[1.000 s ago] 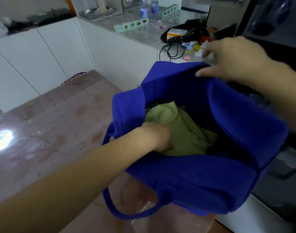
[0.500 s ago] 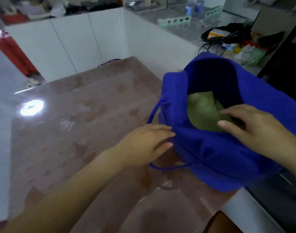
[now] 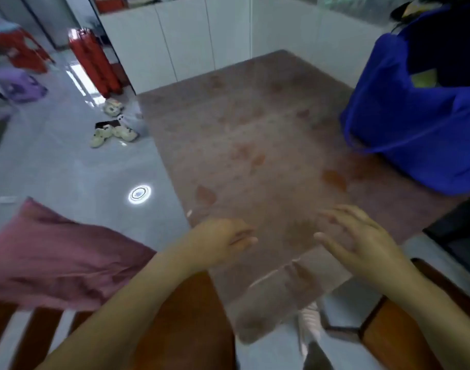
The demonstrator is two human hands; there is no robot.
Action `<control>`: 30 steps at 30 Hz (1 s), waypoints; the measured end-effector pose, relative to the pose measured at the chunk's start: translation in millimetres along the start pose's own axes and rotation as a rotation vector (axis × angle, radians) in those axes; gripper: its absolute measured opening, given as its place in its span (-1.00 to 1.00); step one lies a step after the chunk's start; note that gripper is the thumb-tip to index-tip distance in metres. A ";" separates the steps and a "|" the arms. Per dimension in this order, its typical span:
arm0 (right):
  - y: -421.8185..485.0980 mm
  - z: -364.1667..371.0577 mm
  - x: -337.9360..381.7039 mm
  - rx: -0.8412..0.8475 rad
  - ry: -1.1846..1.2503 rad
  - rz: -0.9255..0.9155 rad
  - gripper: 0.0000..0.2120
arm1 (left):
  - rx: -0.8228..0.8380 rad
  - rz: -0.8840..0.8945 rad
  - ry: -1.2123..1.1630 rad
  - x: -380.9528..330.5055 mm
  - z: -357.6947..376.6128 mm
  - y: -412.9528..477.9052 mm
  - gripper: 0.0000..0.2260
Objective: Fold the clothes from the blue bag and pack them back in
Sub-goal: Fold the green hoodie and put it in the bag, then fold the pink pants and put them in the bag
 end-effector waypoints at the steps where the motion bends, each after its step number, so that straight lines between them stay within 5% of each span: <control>1: -12.2 12.7 14.4 0.034 0.023 0.026 -0.42 | 0.009 -0.002 -0.018 5.6 3.4 -19.5 -0.58; 5: -56.8 62.3 89.2 0.226 0.102 0.059 -0.22 | -0.024 -0.066 -0.159 31.1 11.4 -116.8 -0.63; 10: -86.8 89.8 160.0 0.317 0.069 0.016 -0.47 | -0.062 -0.154 -0.241 59.6 41.8 -202.9 -0.65; 17: -117.3 121.5 226.5 0.431 0.045 -0.085 -0.51 | -0.234 -0.311 -0.289 91.8 53.1 -308.1 -0.59; 23: -172.2 142.4 251.4 0.454 0.081 -0.085 -0.52 | -0.314 -0.342 -0.091 125.8 36.2 -362.8 -0.56; 30: -192.9 164.1 264.6 0.464 0.069 0.002 -0.50 | -0.220 -0.336 0.467 198.2 1.7 -358.6 -0.53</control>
Point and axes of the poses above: each hand's wrist, its own y-axis towards the middle knuckle, its own z-axis out of the palm, x = y × z, the point moved 6 cm from there along y, towards the middle knuckle, and after that the axes turned 4 degrees about z, right-handed, at the moved point
